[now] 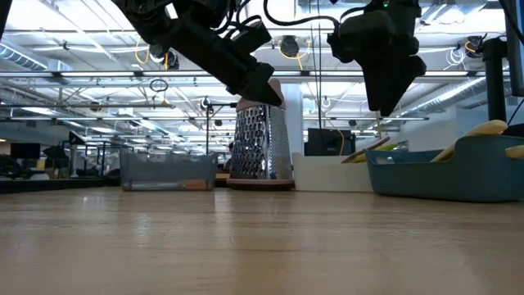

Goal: Pick & Place Kitchen Items
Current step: Put the yellow spatula into the black bin

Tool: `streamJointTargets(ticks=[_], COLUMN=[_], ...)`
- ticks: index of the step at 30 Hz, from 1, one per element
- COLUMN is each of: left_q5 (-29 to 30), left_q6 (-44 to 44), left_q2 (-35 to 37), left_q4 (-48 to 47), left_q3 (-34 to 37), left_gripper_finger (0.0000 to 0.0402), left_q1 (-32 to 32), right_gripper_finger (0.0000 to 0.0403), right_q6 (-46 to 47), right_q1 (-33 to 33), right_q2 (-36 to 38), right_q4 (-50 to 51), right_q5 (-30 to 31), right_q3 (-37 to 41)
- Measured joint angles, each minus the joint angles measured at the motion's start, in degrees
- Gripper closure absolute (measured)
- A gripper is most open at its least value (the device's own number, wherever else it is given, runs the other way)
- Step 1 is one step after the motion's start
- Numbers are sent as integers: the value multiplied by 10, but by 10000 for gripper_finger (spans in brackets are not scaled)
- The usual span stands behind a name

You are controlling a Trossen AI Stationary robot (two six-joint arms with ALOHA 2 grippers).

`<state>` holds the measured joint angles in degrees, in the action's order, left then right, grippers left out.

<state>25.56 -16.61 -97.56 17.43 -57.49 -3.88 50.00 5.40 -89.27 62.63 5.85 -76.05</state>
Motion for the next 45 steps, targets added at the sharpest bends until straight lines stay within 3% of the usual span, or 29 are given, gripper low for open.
streamJointTargets(ticks=[8, 11, 15, 21, 27, 34, 36, 39, 45], left_q5=[0, 0, 0, 0, -1, -1, -1, -1, -3], left_q6=[-37, -55, -75, -81, -46, 20, 49, 85, 116], left_q2=[0, 0, 0, 0, 0, 0, 0, 0, 0], left_q4=[26, 35, 39, 39, 39, 39, 38, 38, 35], left_q3=[0, 0, 0, 0, 0, 0, 0, 0, 0], left_gripper_finger=[371, 371, 371, 371, 371, 371, 371, 371, 371], left_q1=[0, 0, 0, -8, -24, -36, -36, -36, -30], right_gripper_finger=[216, 216, 216, 216, 216, 216, 216, 216, 227], right_q6=[92, 88, 26, -64, -137, -163, -170, -207, -314], right_q1=[42, 67, 108, 183, 248, 287, 289, 289, 289], right_q2=[0, 0, 0, 0, 0, 0, 0, 0, 0], right_q4=[0, -1, -2, -22, -127, -299, -328, -342, -347], right_q5=[-1, -11, -60, -60, -60, -63, -90, -136, -133], right_q3=[0, 0, 0, 0, 8, 92, 124, 162, 231])
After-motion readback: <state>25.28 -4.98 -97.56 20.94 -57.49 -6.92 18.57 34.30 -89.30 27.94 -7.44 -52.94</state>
